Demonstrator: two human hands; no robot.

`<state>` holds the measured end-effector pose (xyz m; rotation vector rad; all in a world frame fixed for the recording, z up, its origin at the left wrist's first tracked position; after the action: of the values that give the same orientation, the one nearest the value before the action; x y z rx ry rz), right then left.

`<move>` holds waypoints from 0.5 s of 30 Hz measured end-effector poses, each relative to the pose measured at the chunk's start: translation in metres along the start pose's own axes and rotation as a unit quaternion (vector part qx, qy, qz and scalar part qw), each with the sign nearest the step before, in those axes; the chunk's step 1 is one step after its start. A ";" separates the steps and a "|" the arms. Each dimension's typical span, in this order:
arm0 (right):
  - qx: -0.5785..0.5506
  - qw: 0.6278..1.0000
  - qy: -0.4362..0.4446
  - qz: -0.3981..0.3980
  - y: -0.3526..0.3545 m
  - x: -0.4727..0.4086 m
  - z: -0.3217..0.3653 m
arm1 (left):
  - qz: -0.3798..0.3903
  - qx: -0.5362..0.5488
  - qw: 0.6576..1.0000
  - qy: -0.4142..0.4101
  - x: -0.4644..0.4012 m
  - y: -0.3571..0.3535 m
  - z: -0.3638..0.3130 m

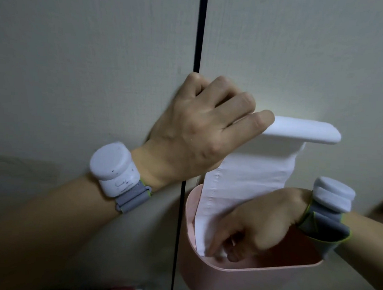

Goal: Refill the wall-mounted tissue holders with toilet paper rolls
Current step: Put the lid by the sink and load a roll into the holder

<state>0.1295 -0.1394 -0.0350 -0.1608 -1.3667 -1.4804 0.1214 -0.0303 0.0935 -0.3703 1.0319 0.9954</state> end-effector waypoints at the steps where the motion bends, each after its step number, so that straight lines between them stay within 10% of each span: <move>1: -0.003 1.000 -0.002 0.005 0.001 0.001 0.001 | 0.001 0.001 1.000 0.000 0.000 0.000 0.000; 15: 0.009 0.999 -0.010 -0.041 0.010 0.022 0.000 | 0.018 0.014 1.000 -0.007 0.003 -0.001 -0.002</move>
<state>0.1277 -0.1502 -0.0132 -0.1100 -1.4165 -1.5374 0.1217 -0.0307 0.0899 -0.3222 1.0423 1.0122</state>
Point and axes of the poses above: each hand's wrist, its own x-axis away from the middle knuckle, its own y-axis out of the back of the hand, z = x × y, the point moved 5 cm from there along -x, towards the middle knuckle, and after that the axes turned 1 degree about -y, right-handed, at the moved point
